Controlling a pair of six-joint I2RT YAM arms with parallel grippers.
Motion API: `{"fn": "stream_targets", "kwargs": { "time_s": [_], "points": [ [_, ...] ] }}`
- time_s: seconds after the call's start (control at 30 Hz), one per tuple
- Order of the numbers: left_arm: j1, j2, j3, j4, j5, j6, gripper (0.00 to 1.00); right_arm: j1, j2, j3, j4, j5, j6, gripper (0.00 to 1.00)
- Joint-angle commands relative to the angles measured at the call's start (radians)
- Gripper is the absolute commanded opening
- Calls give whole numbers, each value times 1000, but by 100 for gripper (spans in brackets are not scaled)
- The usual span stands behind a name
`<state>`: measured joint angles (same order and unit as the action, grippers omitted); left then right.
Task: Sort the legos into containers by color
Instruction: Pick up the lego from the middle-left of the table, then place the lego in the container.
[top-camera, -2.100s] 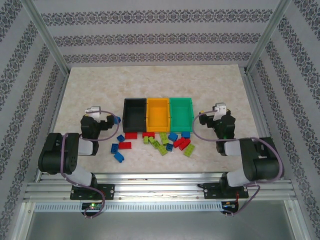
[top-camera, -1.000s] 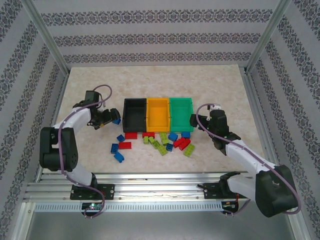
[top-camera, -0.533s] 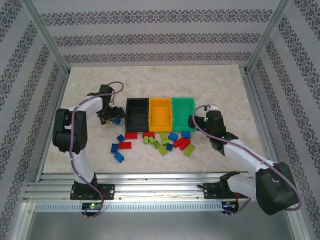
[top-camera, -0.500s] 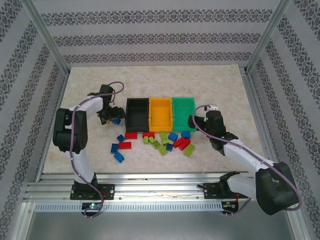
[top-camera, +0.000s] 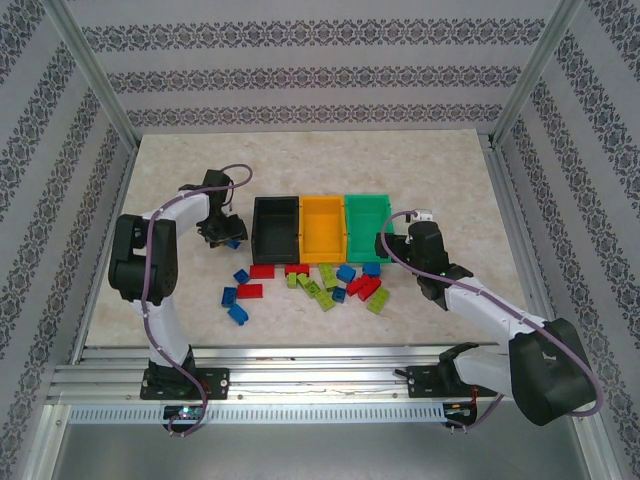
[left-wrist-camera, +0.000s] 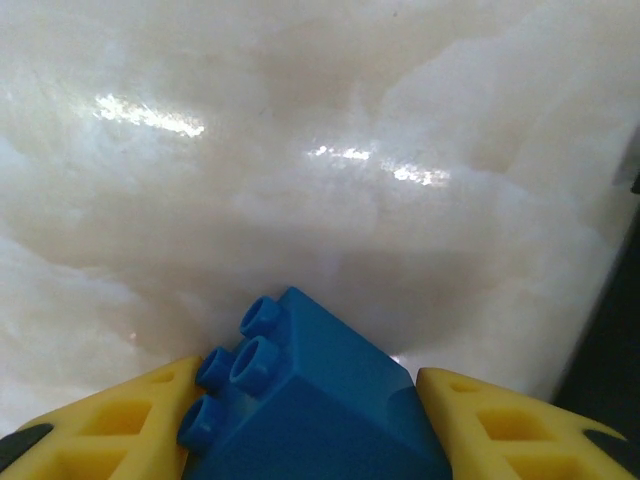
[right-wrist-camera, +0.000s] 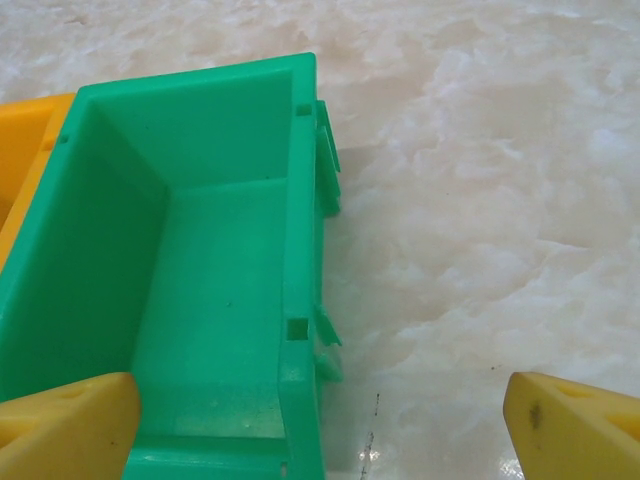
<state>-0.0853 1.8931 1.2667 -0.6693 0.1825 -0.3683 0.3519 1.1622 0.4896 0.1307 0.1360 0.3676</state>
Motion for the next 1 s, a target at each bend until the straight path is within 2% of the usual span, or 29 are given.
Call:
{"fn": "stream_targets", "kwargs": {
  "time_s": [0.0,0.13,0.27,0.37,0.5,0.53,0.6,0.67,0.97],
  "points": [
    [-11,-124,-24,10,16,16,25,18,5,17,22,35,-12,94],
    [-57,-280,-30,15,6,4,25,18,5,28,8,29,-13,94],
    [-179,-420,-20,32,-55,15,25,21,22,24,23,42,-12,94],
    [-237,-449,-20,48,-73,11,27,24,27,32,15,29,-12,94],
    [-248,-378,7,27,-69,28,32,26,40,31,21,38,-10,94],
    [-250,-354,18,22,-57,34,35,27,40,37,11,32,-10,94],
    [-258,-329,23,32,-23,43,47,27,33,34,16,22,-12,94],
    [-261,-324,11,59,1,45,64,30,31,25,30,18,-13,94],
    [-248,-446,-90,139,5,48,81,29,17,19,36,-80,-10,93]
  ]
}}
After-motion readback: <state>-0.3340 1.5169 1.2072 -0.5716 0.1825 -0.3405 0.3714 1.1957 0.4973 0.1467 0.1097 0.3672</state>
